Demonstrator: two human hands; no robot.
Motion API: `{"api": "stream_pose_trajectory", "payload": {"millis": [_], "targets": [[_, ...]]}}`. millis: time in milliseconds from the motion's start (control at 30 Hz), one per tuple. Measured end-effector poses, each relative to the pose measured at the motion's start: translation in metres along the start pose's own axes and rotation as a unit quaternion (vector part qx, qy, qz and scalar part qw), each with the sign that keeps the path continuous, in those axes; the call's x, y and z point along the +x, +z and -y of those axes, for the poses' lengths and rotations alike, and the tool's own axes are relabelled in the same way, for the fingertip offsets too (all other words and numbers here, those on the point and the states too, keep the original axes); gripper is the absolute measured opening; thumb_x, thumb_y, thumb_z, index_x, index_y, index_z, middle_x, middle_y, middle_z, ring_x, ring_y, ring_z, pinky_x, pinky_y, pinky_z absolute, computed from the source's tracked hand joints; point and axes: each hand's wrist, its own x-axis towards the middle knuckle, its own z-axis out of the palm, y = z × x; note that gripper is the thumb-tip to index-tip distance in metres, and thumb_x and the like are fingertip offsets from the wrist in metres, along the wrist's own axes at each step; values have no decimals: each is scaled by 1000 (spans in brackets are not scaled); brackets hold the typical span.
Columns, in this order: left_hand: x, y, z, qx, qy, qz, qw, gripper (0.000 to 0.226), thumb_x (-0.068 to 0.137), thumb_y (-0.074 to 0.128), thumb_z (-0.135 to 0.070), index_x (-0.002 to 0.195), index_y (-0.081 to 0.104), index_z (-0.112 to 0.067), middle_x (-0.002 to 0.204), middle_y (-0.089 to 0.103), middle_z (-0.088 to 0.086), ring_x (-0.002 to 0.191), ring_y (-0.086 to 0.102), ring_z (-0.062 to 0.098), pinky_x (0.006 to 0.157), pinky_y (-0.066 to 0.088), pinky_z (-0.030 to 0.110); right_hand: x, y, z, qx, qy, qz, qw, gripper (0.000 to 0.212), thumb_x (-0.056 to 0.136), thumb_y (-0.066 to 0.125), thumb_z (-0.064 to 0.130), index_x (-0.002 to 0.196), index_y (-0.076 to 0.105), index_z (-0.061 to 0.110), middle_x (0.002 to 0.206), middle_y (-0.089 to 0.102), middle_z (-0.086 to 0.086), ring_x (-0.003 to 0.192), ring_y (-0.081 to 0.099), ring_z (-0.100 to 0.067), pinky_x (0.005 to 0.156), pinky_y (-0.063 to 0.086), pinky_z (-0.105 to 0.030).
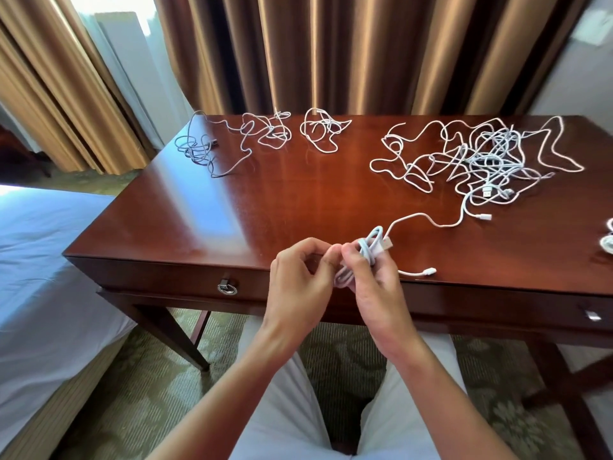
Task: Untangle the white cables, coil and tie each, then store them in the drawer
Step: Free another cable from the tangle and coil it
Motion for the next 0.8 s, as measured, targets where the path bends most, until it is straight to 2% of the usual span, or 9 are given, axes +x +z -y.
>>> {"api": "stream_pose_trajectory", "payload": {"millis": [33,133,233,333,433,567,600,667,800], "targets": [[1,-1,0,4,-8,5,1000,18,94,67,-14,76,70,-15,59,66,-11,53,59,-1,54,43,14,0,0,0,27,26,15,999,22,93,62,34,96,55,13,74,60,4,67,60,-10,66,52,-27],[-2,-1,-1,-14,-42,5,999,21,98,61,-15,77,58,-14,51,63,2,42,60,15,46,45,25,-2,-1,2,107,63,64,990,20,97,63,28,92,53,12,71,57,-2,60,55,-15,57,50,-28],[-6,3,-3,-1,-39,5,999,21,103,50,-12,82,48,-12,47,61,7,38,58,17,45,43,24,-5,-1,6,146,76,85,983,19,97,62,29,91,52,13,72,58,-3,56,50,-15,51,45,-25],[-7,5,-6,-21,-47,20,998,19,104,45,-11,86,44,-7,46,60,11,37,58,21,44,45,26,-8,-2,9,164,87,82,979,18,94,63,26,88,51,13,71,52,-5,51,44,-14,46,40,-23],[-4,9,-5,-40,-53,36,997,19,104,47,-11,86,42,-7,44,60,10,36,58,21,42,44,27,-7,-6,10,181,109,69,975,19,90,62,27,88,50,13,72,52,-5,49,45,-14,46,42,-23],[0,15,-7,-36,-24,101,994,17,104,49,-12,89,43,-6,47,62,9,40,63,24,45,46,28,-1,-19,16,114,140,44,983,43,93,53,59,82,49,17,64,52,-6,47,48,-20,48,42,-29],[0,17,-9,-38,-14,118,992,16,104,49,-11,89,43,-6,48,63,9,42,64,25,46,48,30,1,-23,19,85,134,32,987,44,95,52,58,80,49,17,61,52,-7,46,49,-21,48,39,-29],[4,23,-9,-41,1,123,992,15,104,48,-8,89,46,-4,52,64,7,46,65,24,48,51,33,1,-31,23,77,125,16,989,35,100,50,43,78,49,15,59,52,-7,48,49,-21,50,36,-32],[17,45,-5,-51,-12,69,996,21,101,53,-14,80,51,-13,67,66,3,58,60,20,59,53,45,2,-49,30,115,153,-20,981,24,102,50,31,88,51,11,66,48,-8,57,48,-16,52,35,-27]]}}
